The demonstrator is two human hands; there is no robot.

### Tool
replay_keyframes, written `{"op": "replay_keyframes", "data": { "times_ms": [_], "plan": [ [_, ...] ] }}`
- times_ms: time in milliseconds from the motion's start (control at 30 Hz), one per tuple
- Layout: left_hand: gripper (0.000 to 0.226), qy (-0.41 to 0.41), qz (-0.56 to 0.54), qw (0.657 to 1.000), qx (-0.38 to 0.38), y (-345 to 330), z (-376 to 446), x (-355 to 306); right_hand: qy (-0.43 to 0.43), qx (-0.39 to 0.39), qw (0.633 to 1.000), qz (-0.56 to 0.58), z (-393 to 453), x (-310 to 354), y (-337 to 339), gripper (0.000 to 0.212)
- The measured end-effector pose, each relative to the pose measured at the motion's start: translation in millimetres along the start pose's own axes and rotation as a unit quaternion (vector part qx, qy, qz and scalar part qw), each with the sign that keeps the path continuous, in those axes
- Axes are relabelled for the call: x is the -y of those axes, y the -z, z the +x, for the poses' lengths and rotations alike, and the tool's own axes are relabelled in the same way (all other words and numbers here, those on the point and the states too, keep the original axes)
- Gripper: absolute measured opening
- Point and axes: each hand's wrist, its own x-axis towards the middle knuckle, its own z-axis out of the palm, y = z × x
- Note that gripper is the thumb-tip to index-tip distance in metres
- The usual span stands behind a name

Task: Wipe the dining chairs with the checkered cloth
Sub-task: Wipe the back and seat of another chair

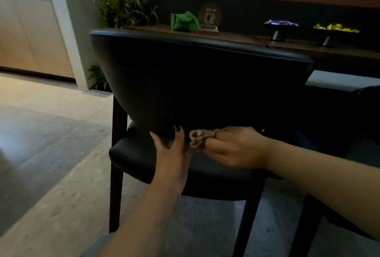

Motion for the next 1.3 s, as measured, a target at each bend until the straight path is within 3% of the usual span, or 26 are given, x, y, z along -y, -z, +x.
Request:
{"op": "replay_keyframes", "data": {
  "times_ms": [100,233,333,467,767,900,1033,1133,1300],
  "plan": [
    [0.069,0.026,-0.034,0.999,0.022,5.2,1.1,-1.0,0.016,0.033,0.999,-0.01,-0.8,-4.5,10.3,0.02],
    [0.064,0.055,-0.014,0.998,0.007,9.4,6.4,2.3,-0.086,-0.101,0.991,-0.036,31.4,-32.8,44.1,0.023],
    [0.058,0.088,0.003,0.996,-0.007,16.4,10.4,1.0,-0.173,-0.201,0.958,-0.111,58.5,-54.1,67.6,0.018],
    [0.055,0.116,0.032,0.993,0.014,23.5,15.4,-6.8,-0.297,-0.258,0.916,-0.08,79.0,-50.2,66.9,0.024],
    [0.065,0.118,0.049,0.991,0.029,20.7,13.0,-10.1,-0.168,-0.164,0.97,-0.062,64.1,-18.7,25.9,0.014],
    [0.056,0.111,0.033,0.993,0.039,21.5,11.5,-8.7,-0.065,-0.039,0.996,-0.051,38.5,5.8,6.4,0.021],
    [0.059,0.116,0.031,0.993,0.022,21.8,11.9,-9.7,-0.015,0.064,0.997,-0.048,25.3,18.4,-1.2,0.022],
    [0.052,0.111,0.048,0.992,0.02,20.7,13.0,-9.3,-0.054,0.027,0.998,-0.035,38.8,7.3,15.0,0.019],
    [0.056,0.11,0.038,0.993,0.019,19.4,13.3,-7.8,-0.173,-0.163,0.968,-0.076,79.8,-38.4,65.4,0.015]
  ]
}}
